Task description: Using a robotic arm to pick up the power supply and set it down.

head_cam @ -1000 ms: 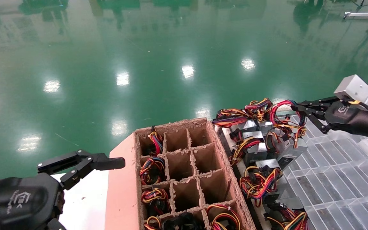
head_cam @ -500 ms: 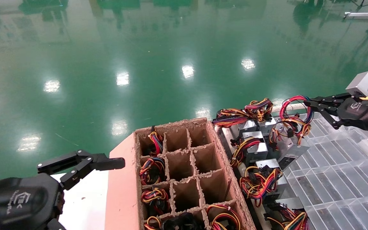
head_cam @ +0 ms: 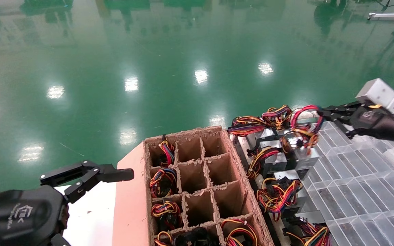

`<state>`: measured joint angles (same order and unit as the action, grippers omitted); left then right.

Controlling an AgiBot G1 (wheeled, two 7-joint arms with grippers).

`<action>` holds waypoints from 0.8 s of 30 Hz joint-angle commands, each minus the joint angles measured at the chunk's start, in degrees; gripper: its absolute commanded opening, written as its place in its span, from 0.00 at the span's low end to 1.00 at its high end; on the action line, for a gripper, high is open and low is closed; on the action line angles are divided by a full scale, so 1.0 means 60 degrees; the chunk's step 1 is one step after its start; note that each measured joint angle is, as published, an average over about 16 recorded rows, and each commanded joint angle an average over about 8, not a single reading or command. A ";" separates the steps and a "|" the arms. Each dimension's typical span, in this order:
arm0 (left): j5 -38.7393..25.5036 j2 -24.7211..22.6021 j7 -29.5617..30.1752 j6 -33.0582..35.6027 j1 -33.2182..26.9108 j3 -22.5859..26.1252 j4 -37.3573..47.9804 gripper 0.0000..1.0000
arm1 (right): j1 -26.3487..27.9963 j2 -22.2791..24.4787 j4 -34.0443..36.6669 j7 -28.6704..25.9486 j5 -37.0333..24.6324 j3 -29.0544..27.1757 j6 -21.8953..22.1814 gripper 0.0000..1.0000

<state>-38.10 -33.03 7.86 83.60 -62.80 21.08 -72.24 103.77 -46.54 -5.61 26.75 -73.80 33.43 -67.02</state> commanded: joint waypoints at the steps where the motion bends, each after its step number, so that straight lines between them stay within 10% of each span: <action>1: 0.0000 0.0000 0.0000 0.0000 0.0000 0.0000 0.0000 0.72 | 0.0018 -0.0112 0.0122 0.0059 -0.0021 0.0018 -0.0028 0.15; 7: 0.0002 0.0001 0.0000 -0.0001 0.0001 0.0000 0.0001 0.72 | 0.0051 -0.0261 0.0352 0.0098 -0.0091 0.0071 -0.0026 0.89; 9: 0.0003 0.0001 0.0000 -0.0002 0.0002 0.0000 0.0002 0.73 | 0.0066 -0.0285 0.0402 0.0094 -0.0102 0.0081 -0.0026 1.00; 24: 0.0004 0.0001 0.0000 -0.0002 0.0002 0.0000 0.0002 0.75 | 0.0099 -0.0272 0.0371 0.0067 -0.0106 0.0081 -0.0068 1.00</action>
<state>-38.07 -33.02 7.85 83.59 -62.78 21.09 -72.22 104.81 -48.09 -3.48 26.80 -74.57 34.02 -67.84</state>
